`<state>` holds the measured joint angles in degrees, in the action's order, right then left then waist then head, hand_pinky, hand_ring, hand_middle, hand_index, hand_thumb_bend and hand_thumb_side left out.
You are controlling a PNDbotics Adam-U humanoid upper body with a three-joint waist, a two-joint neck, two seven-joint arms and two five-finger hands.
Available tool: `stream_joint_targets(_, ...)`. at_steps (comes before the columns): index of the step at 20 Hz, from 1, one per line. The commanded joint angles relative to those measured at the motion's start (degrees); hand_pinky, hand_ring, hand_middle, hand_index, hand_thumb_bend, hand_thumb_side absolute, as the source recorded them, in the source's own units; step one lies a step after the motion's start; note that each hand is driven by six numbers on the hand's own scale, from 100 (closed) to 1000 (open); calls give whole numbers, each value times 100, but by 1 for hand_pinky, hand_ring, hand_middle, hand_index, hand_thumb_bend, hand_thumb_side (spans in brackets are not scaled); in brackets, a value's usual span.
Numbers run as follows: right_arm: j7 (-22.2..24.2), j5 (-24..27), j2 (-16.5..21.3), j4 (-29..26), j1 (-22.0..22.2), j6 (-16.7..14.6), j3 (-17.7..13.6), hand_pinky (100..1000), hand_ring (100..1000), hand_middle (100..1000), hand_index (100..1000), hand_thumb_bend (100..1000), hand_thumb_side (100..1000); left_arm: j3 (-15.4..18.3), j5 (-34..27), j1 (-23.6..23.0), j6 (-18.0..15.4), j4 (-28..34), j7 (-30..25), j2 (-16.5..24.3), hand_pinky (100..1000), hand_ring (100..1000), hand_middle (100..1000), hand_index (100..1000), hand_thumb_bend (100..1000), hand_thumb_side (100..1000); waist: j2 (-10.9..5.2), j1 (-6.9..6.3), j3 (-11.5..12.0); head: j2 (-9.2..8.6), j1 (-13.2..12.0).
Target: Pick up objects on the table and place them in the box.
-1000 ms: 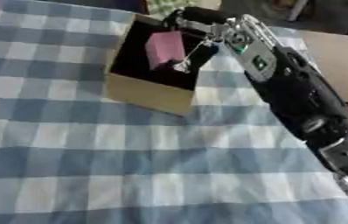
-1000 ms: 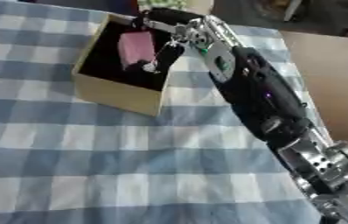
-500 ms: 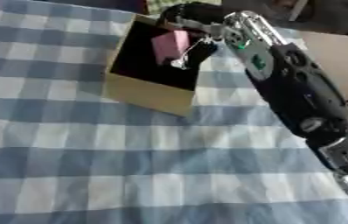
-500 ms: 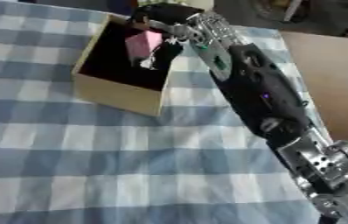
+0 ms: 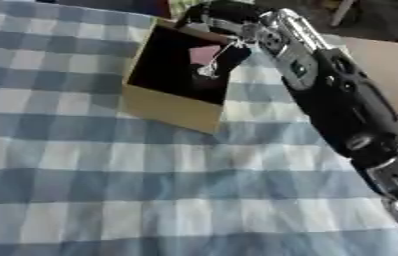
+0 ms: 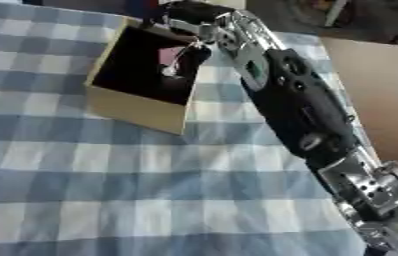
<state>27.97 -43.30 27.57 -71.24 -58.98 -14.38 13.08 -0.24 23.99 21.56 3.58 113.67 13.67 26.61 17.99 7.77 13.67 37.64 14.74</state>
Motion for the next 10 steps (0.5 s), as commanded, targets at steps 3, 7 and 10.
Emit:
stream_joint_targets(3,-365,425,442,-721,33,-49,-188,877,833,750,848,111,489,58,32,-4,1,93,-6,54,493,578,618,777,295,953,-170,-95,-55,64,-70)
stream_joint_targets(7,-699,760,712,-1264,246,-19,-570,866,809,713,815,100,557,91,34,-27,-24,93,86,46,496,580,619,777,298,949,-206,-147,-123,114,-163)
stream_joint_targets(10,-946,1007,902,-1666,472,-8,-958,860,798,700,800,100,679,121,21,-44,-49,93,212,50,497,575,620,777,299,945,-209,-193,-176,135,-238)
